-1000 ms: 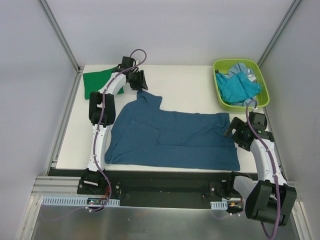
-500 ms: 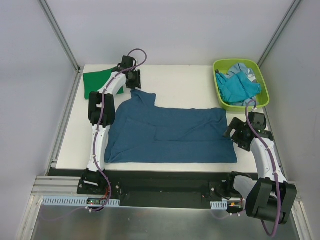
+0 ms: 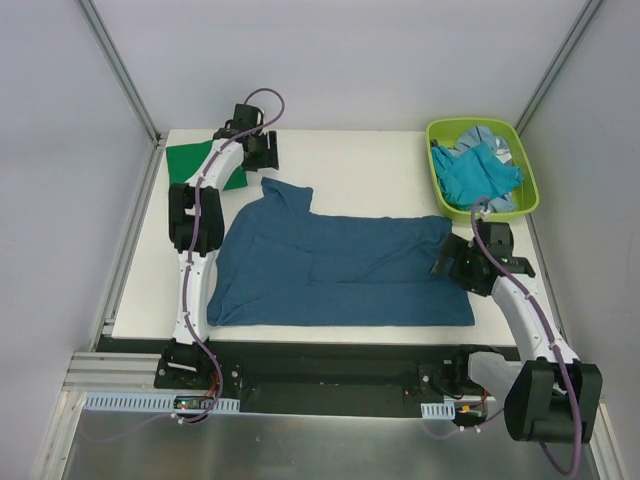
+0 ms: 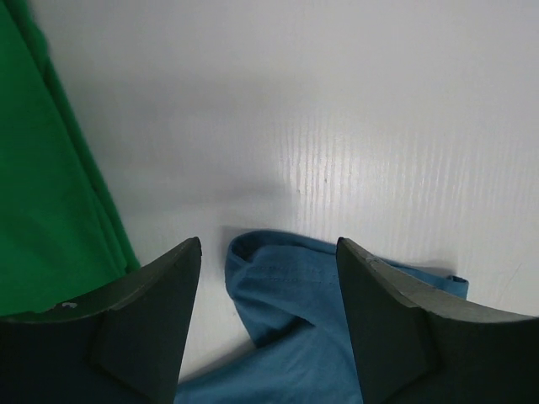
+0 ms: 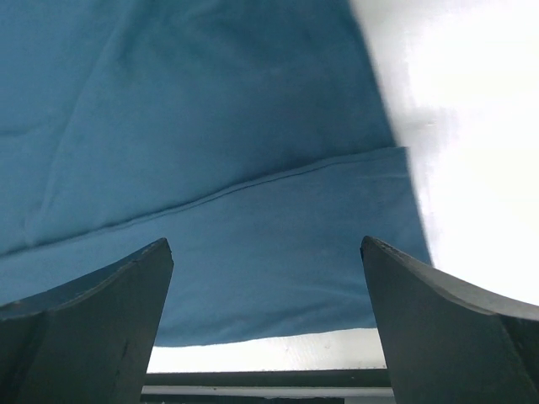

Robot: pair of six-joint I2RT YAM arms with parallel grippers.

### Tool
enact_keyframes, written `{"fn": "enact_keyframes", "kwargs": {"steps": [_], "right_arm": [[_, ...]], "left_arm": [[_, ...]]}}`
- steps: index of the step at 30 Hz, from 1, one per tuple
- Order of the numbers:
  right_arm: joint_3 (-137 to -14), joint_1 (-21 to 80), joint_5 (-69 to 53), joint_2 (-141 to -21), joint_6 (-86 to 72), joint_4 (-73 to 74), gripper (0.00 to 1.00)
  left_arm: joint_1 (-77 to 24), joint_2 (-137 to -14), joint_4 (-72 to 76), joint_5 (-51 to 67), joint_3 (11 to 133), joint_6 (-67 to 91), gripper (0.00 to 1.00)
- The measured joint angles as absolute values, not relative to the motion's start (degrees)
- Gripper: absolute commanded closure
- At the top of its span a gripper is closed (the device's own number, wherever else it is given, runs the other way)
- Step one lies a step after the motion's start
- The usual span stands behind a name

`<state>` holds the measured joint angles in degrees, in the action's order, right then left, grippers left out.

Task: Fold and stack the t-shirts
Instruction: Grap the side of the flattened tshirt furthest away from the robot with both arms

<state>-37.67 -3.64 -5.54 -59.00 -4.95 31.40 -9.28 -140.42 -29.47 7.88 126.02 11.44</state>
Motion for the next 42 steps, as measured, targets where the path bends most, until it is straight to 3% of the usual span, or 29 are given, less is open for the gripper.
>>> {"fn": "enact_keyframes", "kwargs": {"steps": [5,18,25,32,42], "right_arm": [[-37.67,3.62,-5.15,-60.93,-5.34,29.5,0.04],[-37.71,4.27,-2.92,-60.51,-5.74,29.32,0.04],[-37.91,4.27,0.01,-57.8,-5.69,30.17,0.04],[-38.7,4.27,1.28,-58.17,-5.69,30.57,0.04],[-40.29,4.27,2.61,-60.2,-6.02,30.85,0.04]], "left_arm": [[-8.95,-138.61,-29.41,5.67,126.02,11.44,0.36],[-8.34,-140.66,-29.45,7.07,127.15,11.53,0.47],[-7.84,-143.63,-29.56,7.64,127.04,12.8,0.64],[-7.77,-143.63,-29.52,10.11,126.56,13.5,0.98],[-7.77,-142.61,-29.3,15.09,124.27,13.58,1.0]]}}
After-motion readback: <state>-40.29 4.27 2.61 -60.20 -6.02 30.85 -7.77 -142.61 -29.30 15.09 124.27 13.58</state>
